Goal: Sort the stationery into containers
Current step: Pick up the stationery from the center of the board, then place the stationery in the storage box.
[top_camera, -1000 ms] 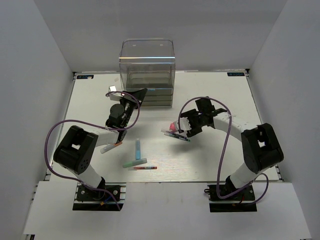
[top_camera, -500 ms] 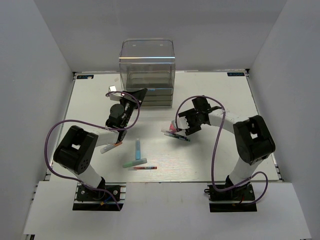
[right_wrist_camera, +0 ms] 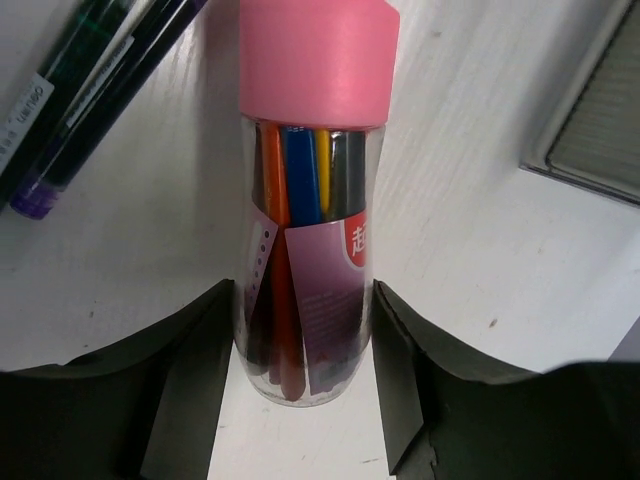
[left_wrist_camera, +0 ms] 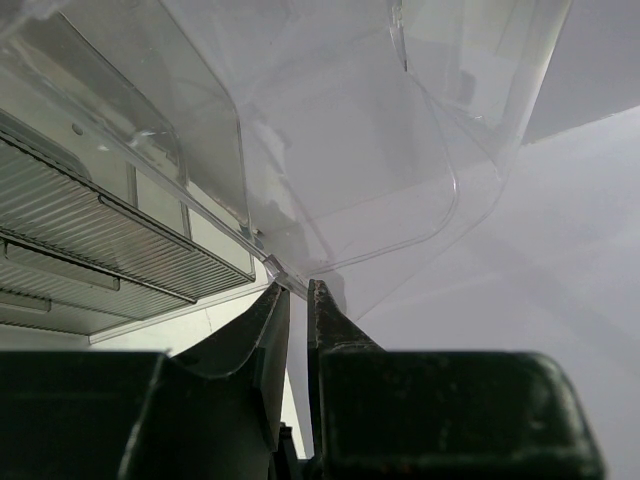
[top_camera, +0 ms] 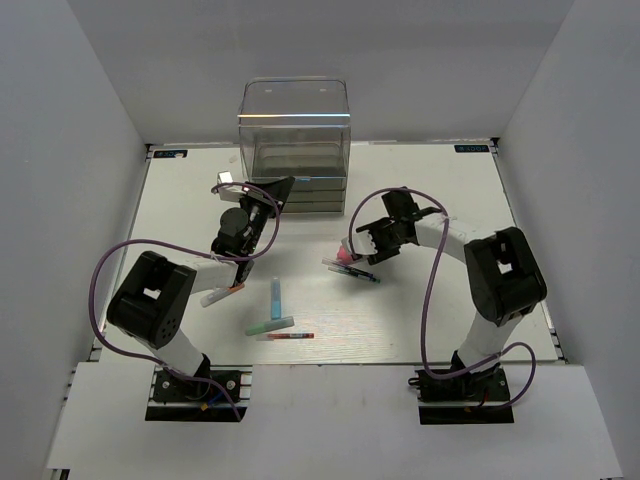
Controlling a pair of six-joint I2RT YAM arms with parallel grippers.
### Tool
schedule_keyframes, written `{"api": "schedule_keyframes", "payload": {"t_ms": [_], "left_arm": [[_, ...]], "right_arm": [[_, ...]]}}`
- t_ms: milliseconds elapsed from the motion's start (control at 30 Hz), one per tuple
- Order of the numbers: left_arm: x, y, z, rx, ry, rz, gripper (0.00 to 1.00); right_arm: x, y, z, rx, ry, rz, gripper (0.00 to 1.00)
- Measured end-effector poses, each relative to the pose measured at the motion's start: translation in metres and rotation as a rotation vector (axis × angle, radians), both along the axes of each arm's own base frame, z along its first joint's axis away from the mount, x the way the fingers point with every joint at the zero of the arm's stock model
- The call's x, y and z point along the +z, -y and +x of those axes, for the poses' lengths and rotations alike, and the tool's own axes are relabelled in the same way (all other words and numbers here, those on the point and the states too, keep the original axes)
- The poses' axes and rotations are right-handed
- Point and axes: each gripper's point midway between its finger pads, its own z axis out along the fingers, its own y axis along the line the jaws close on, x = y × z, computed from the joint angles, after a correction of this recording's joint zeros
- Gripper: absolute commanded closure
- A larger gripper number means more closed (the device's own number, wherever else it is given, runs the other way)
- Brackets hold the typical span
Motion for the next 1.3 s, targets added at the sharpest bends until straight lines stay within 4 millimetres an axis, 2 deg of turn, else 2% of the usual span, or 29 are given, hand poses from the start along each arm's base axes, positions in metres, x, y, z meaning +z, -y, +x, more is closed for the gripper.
{"api": "schedule_keyframes", "payload": {"t_ms": [133,367,500,767,1000,1167,1300], "left_arm": [[0.0,0.0,0.0,0.0,0.0,0.001,1.0],[-0.001,0.0,0.0,0.0,-0.003,0.002,1.0],[-0.001,0.0,0.0,0.0,-0.003,0.002,1.0],[0.0,0.0,0.0,0.0,-0.002,0.001,1.0],[0.003,0.0,-0.001,-0.001,0.001,0.0,1.0],[0.008,-0.001,-0.001,-0.001,0.007,-0.003,1.0],[0.012,-0.001,-0.002,-0.001,0.011,-0.004,1.0]], "right_arm": [[0.02,-0.004,-0.003,-0.055,0.014,0.07,1.0],[0.096,-0.02,0.004,-0.158,0.216,0.292,1.0],[0.125,-0.032,0.011,-0.198,0.311,0.391,1.0],[0.152,-0.061,0.018,-0.231,0.488,0.494,1.0],[0.148,-0.081,0.022,-0.227,0.565,0.499,1.0],[0.153,-0.09,0.029,-0.234,0.64,0.512,1.0],[0.149,-0.093,0.037,-0.244,0.693,0.503,1.0]]}}
